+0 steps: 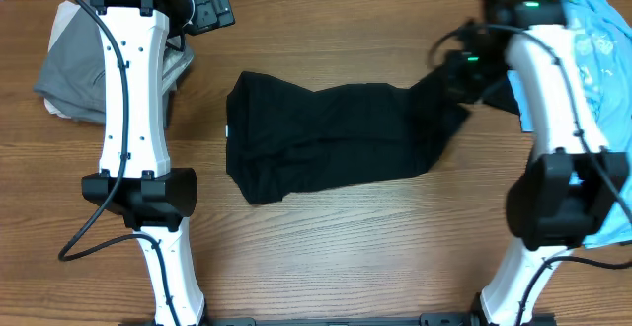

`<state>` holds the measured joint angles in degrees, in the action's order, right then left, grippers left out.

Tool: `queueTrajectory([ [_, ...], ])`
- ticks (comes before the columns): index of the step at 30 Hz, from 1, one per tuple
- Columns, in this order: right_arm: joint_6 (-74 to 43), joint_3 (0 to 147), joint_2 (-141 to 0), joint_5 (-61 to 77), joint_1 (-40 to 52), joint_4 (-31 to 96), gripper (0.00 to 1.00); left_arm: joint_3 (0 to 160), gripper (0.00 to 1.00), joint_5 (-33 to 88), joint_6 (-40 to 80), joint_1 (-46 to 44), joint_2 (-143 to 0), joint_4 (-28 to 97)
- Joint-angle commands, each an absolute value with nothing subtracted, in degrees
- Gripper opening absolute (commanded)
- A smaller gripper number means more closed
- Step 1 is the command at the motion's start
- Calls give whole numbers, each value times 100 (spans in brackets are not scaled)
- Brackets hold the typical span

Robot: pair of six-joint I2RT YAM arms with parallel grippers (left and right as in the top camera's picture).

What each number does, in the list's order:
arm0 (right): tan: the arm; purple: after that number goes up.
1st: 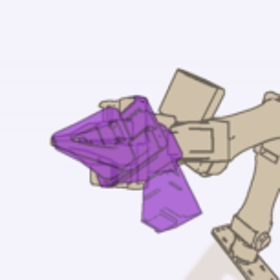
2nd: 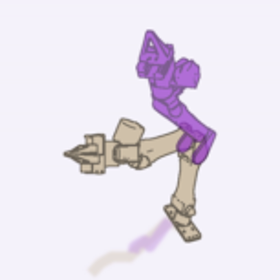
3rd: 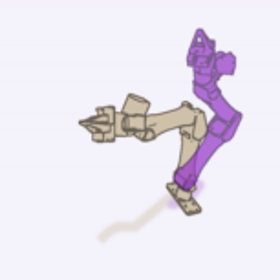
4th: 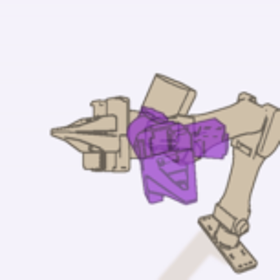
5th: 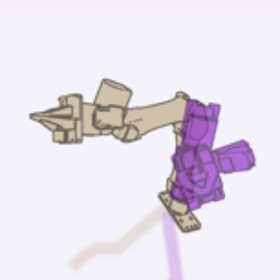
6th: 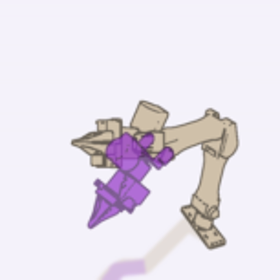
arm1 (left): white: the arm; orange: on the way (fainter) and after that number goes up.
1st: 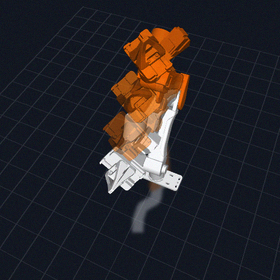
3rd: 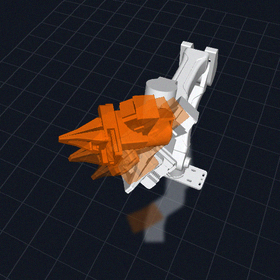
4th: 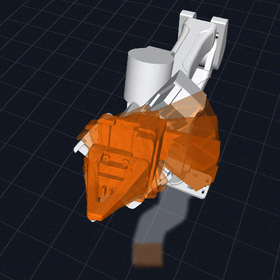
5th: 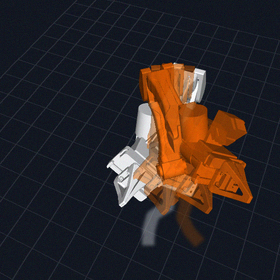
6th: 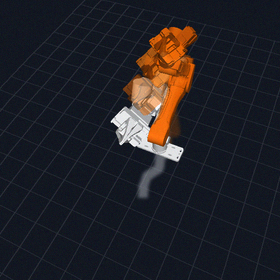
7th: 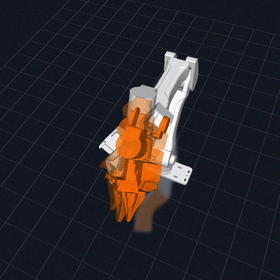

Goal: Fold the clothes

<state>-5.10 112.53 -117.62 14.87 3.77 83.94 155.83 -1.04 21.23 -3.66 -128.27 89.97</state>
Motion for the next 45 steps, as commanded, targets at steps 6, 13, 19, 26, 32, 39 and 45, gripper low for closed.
queueTrajectory([
  [6,-1103,10916,-11745,1553,1905,7607,4,15574,100,-60,2117,-366,-12814,8993],
  [13,-1507,10735,-11959,2130,2593,6879,38,15572,100,-60,2117,-366,-12814,9041],
  [19,-1175,12036,-11850,2241,2408,7867,52,15205,100,-60,1964,-366,-12816,9244],
  [26,-1017,12750,-11865,1125,1400,8573,100,13163,100,95,1640,-366,-12816,9198],
  [32,-744,12744,-11880,1122,880,8604,100,11760,99,735,1219,-366,-12816,8547],
  [39,-698,12739,-11880,1116,816,8597,100,10503,98,1031,832,-451,-12814,7583],
  [45,-703,12735,-11880,1118,816,8521,100,9697,93,1306,766,-484,-12814,6803],
])
